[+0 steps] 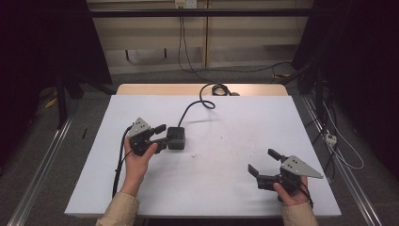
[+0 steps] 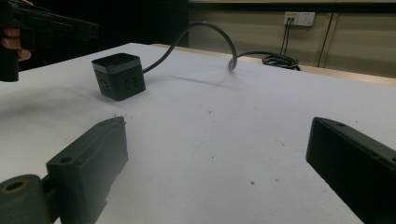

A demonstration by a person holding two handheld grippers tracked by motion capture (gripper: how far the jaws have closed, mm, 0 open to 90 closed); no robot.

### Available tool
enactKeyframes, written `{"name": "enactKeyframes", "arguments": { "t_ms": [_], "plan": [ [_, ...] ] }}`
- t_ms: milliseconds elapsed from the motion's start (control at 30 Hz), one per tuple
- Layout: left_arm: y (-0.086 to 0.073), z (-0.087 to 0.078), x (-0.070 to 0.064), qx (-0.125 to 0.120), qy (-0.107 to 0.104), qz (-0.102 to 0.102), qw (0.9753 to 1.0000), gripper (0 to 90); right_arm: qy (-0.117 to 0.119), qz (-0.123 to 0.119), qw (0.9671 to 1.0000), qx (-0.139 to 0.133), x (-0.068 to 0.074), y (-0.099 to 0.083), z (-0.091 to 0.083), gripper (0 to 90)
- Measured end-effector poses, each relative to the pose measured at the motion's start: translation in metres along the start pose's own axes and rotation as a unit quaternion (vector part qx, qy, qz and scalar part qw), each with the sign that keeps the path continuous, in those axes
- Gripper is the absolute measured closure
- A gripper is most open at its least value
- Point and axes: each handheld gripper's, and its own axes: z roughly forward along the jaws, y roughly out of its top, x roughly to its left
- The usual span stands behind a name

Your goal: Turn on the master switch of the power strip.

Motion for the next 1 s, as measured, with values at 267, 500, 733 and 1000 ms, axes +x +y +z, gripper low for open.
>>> {"name": "enactKeyframes", "arguments": {
  "t_ms": [267,500,733,1000],
  "plan": [
    [0.0001,0.0026,0.0012,0.003,0.0,-0.004,1.0,59.9,0.0,-0.002,1.0,0.001,0.0001,0.0,-0.0005,5.2],
    [-0.0011,0.0049,0.0029,0.009,-0.002,-0.012,0.9999,65.3,0.001,-0.003,1.0,0.0,0.0003,0.0001,-0.0007,5.2],
    [-0.0008,0.0063,0.0025,0.012,-0.007,-0.01,0.9999,73.4,0.0,-0.004,1.0,-0.001,0.0,0.0002,-0.001,5.3],
    [-0.0004,0.0071,0.0025,0.011,-0.01,-0.014,0.9998,76.9,0.0,-0.005,1.0,-0.001,-0.0002,0.0002,-0.0011,5.3]
  ]
}}
